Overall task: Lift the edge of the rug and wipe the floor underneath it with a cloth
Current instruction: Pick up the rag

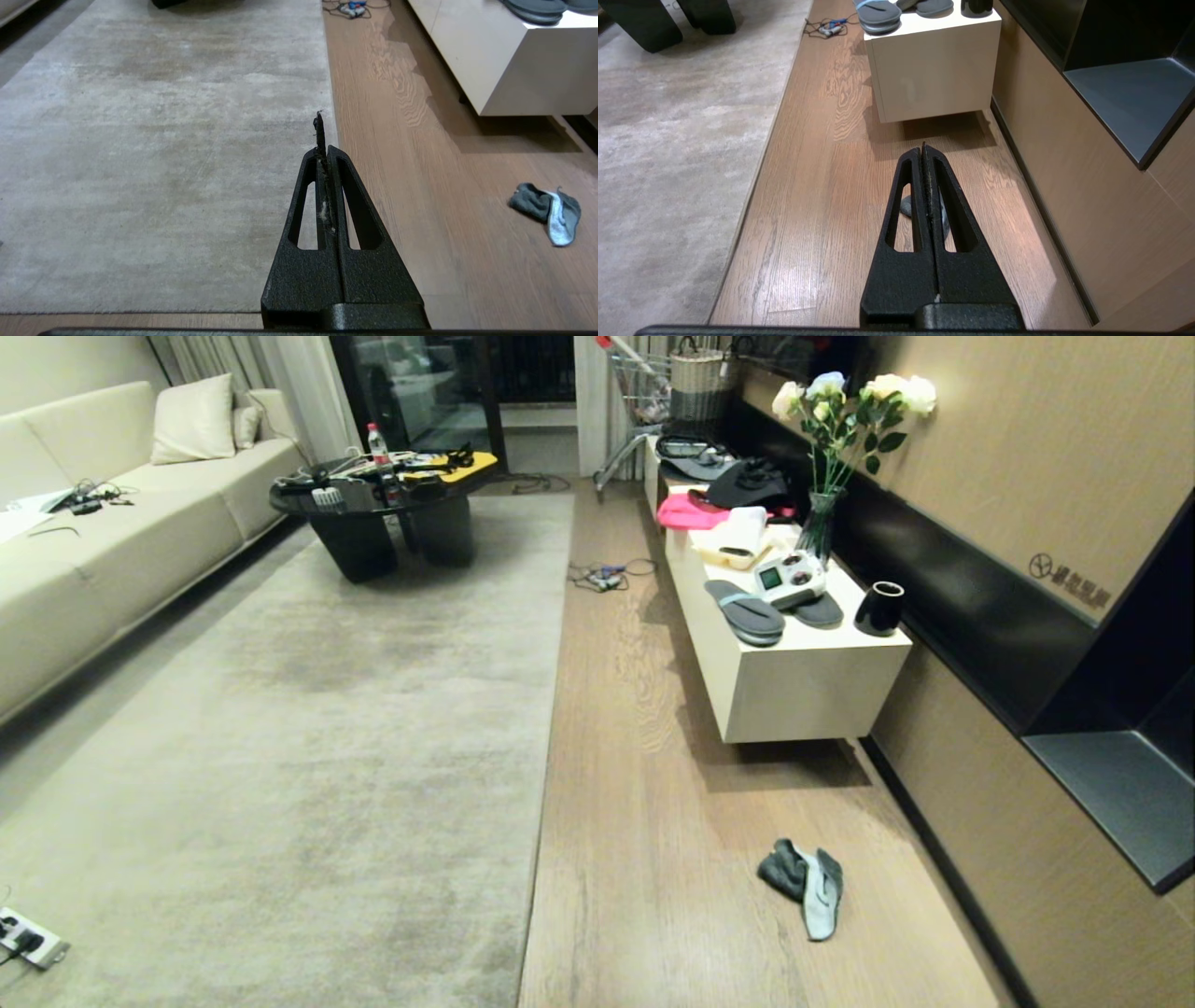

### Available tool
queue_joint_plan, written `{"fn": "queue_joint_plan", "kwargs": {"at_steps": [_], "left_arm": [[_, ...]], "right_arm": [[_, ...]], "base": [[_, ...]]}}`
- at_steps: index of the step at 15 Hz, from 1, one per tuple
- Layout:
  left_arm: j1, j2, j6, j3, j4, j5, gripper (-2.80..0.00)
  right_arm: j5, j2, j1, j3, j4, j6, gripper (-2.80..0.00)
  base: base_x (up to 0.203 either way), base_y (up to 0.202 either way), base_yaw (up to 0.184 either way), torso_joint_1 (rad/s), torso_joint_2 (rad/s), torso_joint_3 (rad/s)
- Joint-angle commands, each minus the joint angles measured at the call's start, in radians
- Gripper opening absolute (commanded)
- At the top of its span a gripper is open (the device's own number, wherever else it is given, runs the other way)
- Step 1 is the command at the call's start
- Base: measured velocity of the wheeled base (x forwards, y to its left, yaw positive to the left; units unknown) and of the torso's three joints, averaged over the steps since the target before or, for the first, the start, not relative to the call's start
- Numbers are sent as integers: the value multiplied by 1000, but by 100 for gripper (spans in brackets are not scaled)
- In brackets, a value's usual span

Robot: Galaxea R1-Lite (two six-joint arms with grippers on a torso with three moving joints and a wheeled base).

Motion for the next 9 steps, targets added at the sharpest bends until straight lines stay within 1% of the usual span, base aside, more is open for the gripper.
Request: {"fn": "queue_joint_plan", "kwargs": {"at_steps": [1, 9], "left_arm": [[0, 2, -2, 0, 0, 0, -280], [0, 2, -2, 0, 0, 0, -280]], "right_arm": [[0, 1, 0, 0, 0, 1, -280], [0, 2, 0, 0, 0, 1, -280]], "base": [[0, 0, 0, 0, 2, -93], [0, 0, 0, 4, 3, -183]]}}
